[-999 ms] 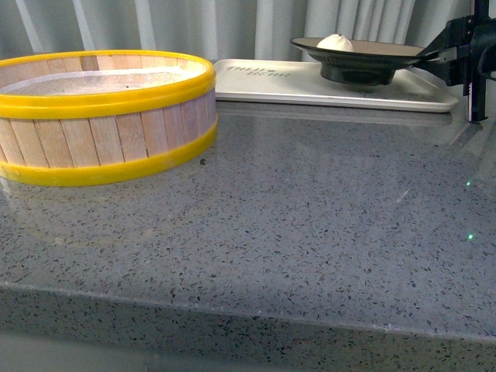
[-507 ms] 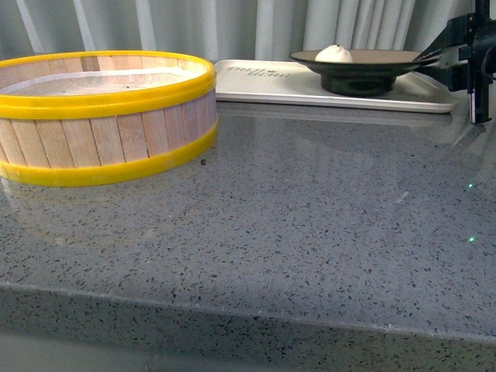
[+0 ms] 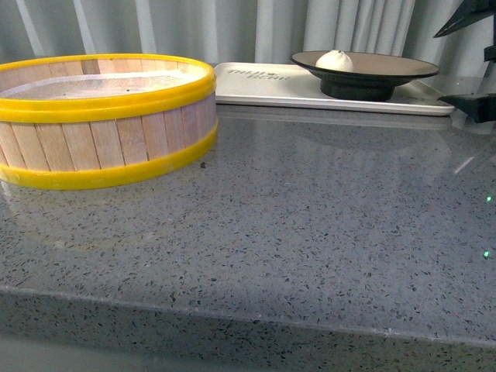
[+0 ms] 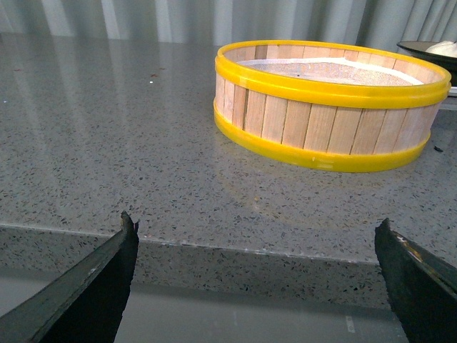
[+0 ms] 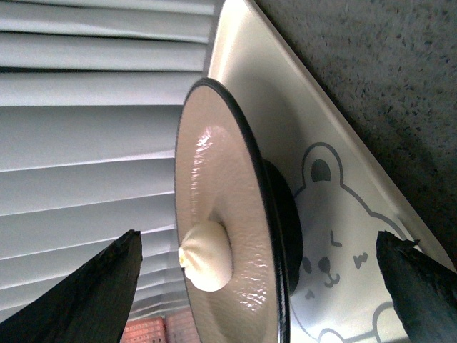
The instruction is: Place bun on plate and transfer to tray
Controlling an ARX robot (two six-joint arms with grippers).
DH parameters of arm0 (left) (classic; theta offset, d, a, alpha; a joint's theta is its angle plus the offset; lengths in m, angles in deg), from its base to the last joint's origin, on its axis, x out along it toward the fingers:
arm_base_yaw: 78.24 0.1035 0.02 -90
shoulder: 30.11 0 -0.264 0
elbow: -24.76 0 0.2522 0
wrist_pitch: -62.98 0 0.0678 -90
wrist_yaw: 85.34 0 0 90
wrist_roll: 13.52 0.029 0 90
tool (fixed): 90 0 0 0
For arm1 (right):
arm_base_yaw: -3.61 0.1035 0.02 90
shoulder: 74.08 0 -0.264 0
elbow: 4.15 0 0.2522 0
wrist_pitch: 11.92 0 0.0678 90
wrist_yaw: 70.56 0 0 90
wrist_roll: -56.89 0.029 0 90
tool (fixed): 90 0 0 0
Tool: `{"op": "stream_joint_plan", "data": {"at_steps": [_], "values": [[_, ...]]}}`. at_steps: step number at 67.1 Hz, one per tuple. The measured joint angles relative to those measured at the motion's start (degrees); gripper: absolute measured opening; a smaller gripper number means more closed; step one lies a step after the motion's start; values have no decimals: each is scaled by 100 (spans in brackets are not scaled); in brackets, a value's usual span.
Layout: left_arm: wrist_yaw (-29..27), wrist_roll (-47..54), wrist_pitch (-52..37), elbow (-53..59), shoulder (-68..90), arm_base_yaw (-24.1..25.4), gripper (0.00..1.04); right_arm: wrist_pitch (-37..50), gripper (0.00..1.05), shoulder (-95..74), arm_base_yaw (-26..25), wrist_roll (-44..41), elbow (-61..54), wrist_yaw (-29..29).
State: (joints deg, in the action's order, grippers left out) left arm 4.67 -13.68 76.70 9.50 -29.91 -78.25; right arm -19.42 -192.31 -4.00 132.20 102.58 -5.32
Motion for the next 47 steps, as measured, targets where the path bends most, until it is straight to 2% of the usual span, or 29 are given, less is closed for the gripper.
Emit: {"op": "stream_joint_plan", "data": {"at_steps": [12,20,24,30,34,40,47], "values": [[-2,0,0,0,0,0,98,278,96,1012,-291,-389,-1043,297],[-2,0,0,0,0,0,98,385,96,1950,-697,-1143,-2009,835],[-2,0,0,0,0,0,98,461,96,2549,-957,-1668,-2649,1340],[-2,0,0,0,0,0,98,844,96,3563,-1368,-2900,-3755,2291],[0,0,0,0,0,0,98,1202,96,4417,-1749,-4035,-4638,2841],[0,0,0,0,0,0,98,1746,96,5298,-2253,-5521,-5633,3095],[-2,0,0,0,0,0,98,2308,96,6000,-2874,-7108,-6701,2951]]}}
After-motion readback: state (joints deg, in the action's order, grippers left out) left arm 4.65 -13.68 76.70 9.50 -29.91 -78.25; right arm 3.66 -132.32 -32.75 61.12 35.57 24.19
